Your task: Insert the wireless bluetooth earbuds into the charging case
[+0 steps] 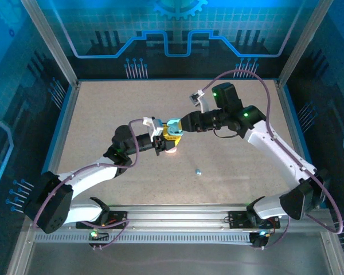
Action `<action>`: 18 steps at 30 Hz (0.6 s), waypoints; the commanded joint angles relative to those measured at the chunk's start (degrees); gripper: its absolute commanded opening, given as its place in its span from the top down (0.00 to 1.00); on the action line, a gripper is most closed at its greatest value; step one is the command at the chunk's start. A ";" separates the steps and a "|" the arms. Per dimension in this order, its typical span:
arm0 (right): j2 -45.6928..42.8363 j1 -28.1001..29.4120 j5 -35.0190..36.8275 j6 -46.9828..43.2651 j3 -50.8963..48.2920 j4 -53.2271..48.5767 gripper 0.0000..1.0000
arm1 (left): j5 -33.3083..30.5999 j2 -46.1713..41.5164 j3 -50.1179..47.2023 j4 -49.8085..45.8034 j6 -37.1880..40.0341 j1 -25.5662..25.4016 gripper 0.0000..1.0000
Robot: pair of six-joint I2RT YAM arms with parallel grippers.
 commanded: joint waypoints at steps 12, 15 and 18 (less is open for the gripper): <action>-14.90 -8.98 11.94 10.36 -25.76 -8.23 0.60 | -6.78 -6.47 -1.74 -0.66 3.59 -0.35 0.71; -11.50 -5.07 14.12 10.64 -29.88 -6.53 0.59 | -7.00 -7.18 -1.86 -0.69 3.50 -0.41 0.71; -6.10 -1.53 16.38 9.20 -31.69 -4.45 0.59 | -6.81 -7.20 -1.69 -0.75 3.25 -0.39 0.71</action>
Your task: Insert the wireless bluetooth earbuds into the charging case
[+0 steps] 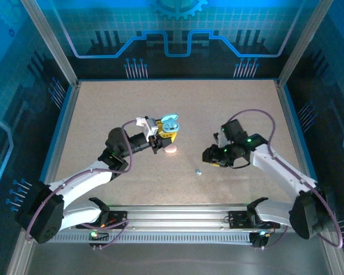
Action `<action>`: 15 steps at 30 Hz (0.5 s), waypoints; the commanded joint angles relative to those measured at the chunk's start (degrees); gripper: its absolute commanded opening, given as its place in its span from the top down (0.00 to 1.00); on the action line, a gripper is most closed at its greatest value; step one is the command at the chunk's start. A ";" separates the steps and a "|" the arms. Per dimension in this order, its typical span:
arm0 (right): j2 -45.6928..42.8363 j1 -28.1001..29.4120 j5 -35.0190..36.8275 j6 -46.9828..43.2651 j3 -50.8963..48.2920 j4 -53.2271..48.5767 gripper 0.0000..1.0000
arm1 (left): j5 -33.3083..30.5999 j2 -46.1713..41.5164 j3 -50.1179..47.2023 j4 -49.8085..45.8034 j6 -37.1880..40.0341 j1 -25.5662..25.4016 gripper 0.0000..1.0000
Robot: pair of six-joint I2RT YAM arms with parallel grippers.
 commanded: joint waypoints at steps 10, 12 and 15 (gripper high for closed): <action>23.06 9.98 16.35 -6.35 12.56 -6.36 0.64 | -1.34 -2.88 -0.95 -0.68 0.99 -0.37 0.71; 25.91 10.51 16.58 -6.82 14.16 -6.44 0.64 | -1.59 -3.21 -1.12 -1.02 1.17 -0.34 0.71; 29.30 11.13 16.79 -6.96 16.10 -6.68 0.65 | -1.61 -3.32 -1.14 -1.38 1.44 -0.35 0.71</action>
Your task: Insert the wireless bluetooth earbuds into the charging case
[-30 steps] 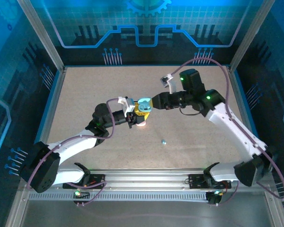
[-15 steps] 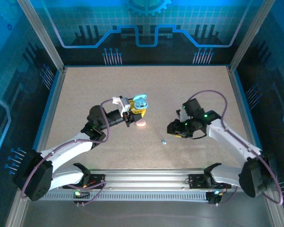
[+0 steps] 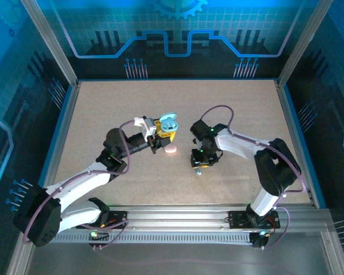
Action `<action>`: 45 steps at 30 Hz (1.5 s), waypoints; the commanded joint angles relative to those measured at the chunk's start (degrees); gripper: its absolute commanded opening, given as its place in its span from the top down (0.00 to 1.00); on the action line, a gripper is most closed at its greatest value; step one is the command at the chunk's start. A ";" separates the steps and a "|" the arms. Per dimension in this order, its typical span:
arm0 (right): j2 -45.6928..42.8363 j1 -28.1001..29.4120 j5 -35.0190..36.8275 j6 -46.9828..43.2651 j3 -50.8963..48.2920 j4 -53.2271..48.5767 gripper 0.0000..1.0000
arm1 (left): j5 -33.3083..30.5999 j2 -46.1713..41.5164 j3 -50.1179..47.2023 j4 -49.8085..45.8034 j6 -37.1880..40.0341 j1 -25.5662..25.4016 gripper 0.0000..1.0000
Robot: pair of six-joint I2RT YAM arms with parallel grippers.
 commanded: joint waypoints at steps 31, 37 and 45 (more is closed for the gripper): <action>11.49 3.87 3.40 -1.71 6.56 -6.83 0.77 | -1.04 -1.17 -1.77 -0.56 1.47 -0.24 0.71; 6.96 3.25 2.28 -1.44 6.45 -6.36 0.81 | -1.28 -1.17 -1.86 -0.49 1.36 -0.28 0.71; -14.13 -9.47 -30.78 4.46 -2.50 14.64 0.81 | -2.12 -1.00 -2.05 -0.28 1.58 -0.07 0.71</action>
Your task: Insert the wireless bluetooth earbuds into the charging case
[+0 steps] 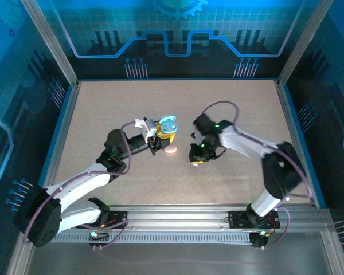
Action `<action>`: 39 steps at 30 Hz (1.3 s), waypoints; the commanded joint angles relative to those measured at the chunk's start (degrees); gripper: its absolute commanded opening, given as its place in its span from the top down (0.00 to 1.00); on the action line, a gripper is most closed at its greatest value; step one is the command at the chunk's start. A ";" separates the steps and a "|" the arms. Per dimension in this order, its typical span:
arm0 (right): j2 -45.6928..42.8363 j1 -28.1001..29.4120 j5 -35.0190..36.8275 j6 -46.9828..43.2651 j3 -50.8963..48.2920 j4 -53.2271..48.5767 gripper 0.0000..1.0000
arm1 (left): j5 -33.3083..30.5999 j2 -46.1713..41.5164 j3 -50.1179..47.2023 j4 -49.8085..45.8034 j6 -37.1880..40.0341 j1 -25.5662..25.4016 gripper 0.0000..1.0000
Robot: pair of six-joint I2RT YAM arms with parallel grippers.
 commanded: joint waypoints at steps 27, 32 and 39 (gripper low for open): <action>-13.63 -8.55 -35.90 15.51 6.77 20.16 0.79 | -3.57 10.77 1.77 9.52 5.39 -2.66 0.71; -13.45 -4.19 -26.36 12.23 9.71 18.05 0.80 | -5.25 13.60 2.29 13.66 6.02 -4.62 0.71; -12.24 -0.70 -17.60 9.14 11.41 14.47 0.80 | -6.32 15.21 2.82 17.11 5.23 -5.85 0.71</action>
